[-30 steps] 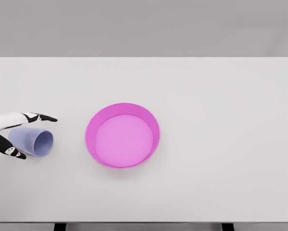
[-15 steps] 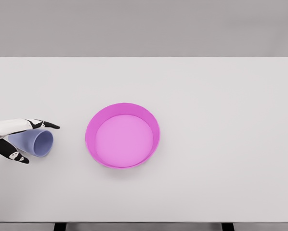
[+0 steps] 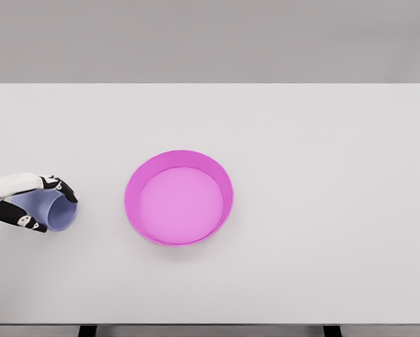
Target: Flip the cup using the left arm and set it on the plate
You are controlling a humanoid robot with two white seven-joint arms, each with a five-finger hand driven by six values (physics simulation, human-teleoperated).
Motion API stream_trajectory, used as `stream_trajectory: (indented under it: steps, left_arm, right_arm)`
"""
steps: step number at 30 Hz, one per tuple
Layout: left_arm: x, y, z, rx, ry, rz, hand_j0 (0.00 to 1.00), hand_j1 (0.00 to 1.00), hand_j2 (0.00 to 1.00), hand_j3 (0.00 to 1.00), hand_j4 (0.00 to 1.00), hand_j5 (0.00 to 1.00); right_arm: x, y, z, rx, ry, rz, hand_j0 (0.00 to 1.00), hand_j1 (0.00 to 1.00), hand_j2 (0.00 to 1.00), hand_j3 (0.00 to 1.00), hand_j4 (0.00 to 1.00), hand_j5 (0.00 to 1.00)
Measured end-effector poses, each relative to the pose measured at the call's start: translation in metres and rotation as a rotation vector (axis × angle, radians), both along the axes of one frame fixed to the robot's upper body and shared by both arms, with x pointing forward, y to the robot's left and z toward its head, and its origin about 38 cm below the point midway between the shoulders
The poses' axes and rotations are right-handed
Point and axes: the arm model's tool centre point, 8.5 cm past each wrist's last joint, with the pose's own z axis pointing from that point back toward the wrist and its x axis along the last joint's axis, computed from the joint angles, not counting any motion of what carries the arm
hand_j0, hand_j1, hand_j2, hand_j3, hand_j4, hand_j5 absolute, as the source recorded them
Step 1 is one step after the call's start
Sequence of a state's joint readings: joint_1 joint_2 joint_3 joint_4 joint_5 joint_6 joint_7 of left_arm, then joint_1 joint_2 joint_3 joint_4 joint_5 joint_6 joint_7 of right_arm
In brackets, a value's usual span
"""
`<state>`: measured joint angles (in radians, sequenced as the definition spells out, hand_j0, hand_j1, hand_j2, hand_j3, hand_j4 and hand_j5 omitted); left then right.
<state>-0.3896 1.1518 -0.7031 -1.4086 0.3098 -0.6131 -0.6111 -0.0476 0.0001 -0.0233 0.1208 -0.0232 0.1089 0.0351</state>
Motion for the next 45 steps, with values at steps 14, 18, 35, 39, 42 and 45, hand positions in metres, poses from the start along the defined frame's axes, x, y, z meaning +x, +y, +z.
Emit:
stream_trajectory:
  steps: [14,18,35,39,42,45]
  left_arm:
    - [-0.004,-0.048,0.042,-0.204,-0.049,-0.106,0.53,0.53,0.53,0.53,0.53,0.53]
    - [-0.005,-0.061,0.06,-0.295,-0.064,-0.128,0.53,0.53,0.53,0.53,0.53,0.53]
    - [0.004,-0.094,0.083,-0.626,-0.008,-0.124,0.5,0.5,0.5,0.5,0.5,0.5]
    - [0.009,-0.102,0.081,-0.659,0.041,-0.099,0.48,0.48,0.48,0.48,0.48,0.48]
    - [0.01,-0.108,0.08,-0.69,0.072,-0.092,0.48,0.48,0.48,0.48,0.48,0.48]
    - [0.011,-0.119,0.078,-0.732,0.091,-0.107,0.45,0.45,0.45,0.45,0.45,0.45]
  right_arm:
    - [0.0,0.0,0.0,0.0,0.0,0.0,1.0,1.0,1.0,1.0,1.0,1.0]
    - [0.0,0.0,0.0,0.0,0.0,0.0,1.0,1.0,1.0,1.0,1.0,1.0]
    - [0.0,0.0,0.0,0.0,0.0,0.0,1.0,1.0,1.0,1.0,1.0,1.0]
    - [0.0,0.0,0.0,0.0,0.0,0.0,1.0,1.0,1.0,1.0,1.0,1.0]
    - [0.0,0.0,0.0,0.0,0.0,0.0,1.0,1.0,1.0,1.0,1.0,1.0]
    - [0.0,0.0,0.0,0.0,0.0,0.0,1.0,1.0,1.0,1.0,1.0,1.0]
